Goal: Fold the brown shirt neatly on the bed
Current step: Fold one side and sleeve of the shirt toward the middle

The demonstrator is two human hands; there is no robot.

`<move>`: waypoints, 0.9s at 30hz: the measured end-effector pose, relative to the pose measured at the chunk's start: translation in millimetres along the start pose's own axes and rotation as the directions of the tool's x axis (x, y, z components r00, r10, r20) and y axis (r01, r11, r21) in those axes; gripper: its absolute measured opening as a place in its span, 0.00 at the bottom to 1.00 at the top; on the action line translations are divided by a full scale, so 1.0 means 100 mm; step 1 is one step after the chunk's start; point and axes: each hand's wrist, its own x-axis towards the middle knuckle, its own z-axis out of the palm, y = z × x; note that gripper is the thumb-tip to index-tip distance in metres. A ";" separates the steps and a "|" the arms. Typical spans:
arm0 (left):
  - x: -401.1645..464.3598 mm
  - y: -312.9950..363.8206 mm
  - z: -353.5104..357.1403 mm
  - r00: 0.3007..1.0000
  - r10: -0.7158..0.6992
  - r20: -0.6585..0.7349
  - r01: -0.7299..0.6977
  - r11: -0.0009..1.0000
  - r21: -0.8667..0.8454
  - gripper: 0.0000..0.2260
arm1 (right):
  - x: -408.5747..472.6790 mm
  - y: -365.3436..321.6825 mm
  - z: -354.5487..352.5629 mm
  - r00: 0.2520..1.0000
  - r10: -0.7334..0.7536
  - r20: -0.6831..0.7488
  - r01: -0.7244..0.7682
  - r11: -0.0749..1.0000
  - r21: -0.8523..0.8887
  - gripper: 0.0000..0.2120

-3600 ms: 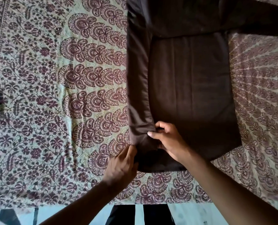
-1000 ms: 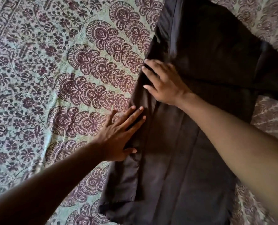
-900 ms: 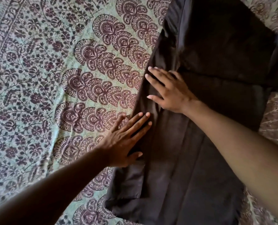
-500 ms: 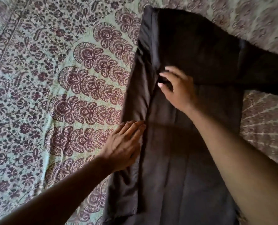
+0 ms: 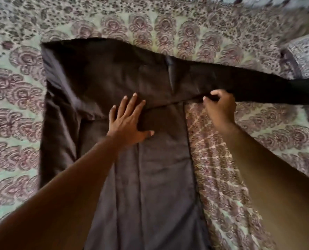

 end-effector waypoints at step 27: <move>0.06 0.10 -0.08 0.987 -0.130 0.090 0.150 0.949 -0.279 0.30 | -1.14 -0.41 0.18 0.941 -0.331 0.075 0.263 0.851 0.454 0.13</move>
